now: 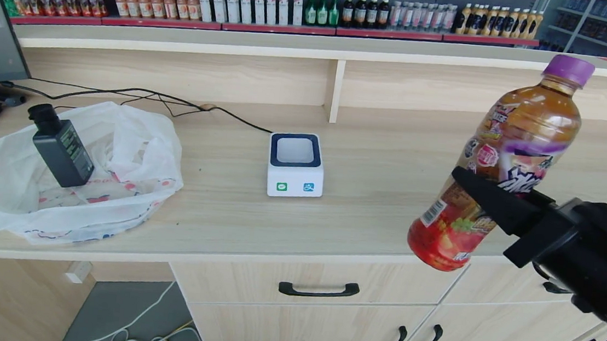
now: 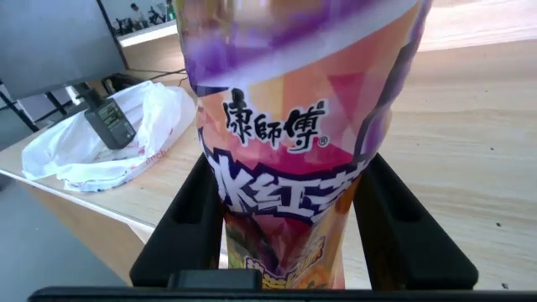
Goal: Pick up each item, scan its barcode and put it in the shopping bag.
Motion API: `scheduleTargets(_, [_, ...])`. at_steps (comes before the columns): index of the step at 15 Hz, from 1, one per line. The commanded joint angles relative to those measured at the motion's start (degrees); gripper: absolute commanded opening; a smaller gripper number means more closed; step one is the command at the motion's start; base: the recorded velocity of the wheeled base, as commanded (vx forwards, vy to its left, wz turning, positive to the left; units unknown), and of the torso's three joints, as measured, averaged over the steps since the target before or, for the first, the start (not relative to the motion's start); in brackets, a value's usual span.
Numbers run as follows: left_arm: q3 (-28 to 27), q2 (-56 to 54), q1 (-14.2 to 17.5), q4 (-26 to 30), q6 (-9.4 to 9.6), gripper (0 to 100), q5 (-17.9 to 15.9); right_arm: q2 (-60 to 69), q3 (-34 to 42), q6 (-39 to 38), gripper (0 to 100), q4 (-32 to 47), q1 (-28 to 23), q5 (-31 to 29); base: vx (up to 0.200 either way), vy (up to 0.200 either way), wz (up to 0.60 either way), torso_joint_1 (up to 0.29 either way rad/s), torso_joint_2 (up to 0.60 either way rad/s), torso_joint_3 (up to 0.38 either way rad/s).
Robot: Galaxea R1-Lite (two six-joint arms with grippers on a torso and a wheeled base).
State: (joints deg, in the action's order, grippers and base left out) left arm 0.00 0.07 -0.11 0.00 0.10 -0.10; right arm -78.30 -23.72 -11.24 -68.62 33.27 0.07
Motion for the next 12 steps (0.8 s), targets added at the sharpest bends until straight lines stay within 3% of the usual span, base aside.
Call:
scheduleTargets(1, [0.0, 0.0, 0.0, 0.0, -0.01, 100, 0.0, 0.6, 0.3, -1.0, 0, 0.0, 2.8, 0.0, 0.000, 0.000, 0.00, 0.000, 0.00, 0.000])
scheduleTargets(4, [0.0, 0.0, 0.0, 0.0, -0.01, 100, 0.0, 0.4, 0.8, -2.6, 0, 0.0, 7.2, 0.2, 0.000, 0.000, 0.00, 0.000, 0.00, 0.000])
scheduleTargets(9, [0.0, 0.0, 0.0, 0.0, -0.01, 100, 0.0, -0.2, 1.2, -3.2, 0, 0.1, 8.2, 8.1, 0.000, 0.000, 0.00, 0.000, 0.00, 0.000])
scheduleTargets(12, [0.0, 0.0, 0.0, 0.0, -0.01, 100, 0.0, -0.2, 2.4, -7.5, 0, -0.1, 8.8, 14.3, 0.000, 0.000, 0.00, 0.000, 0.00, 0.000])
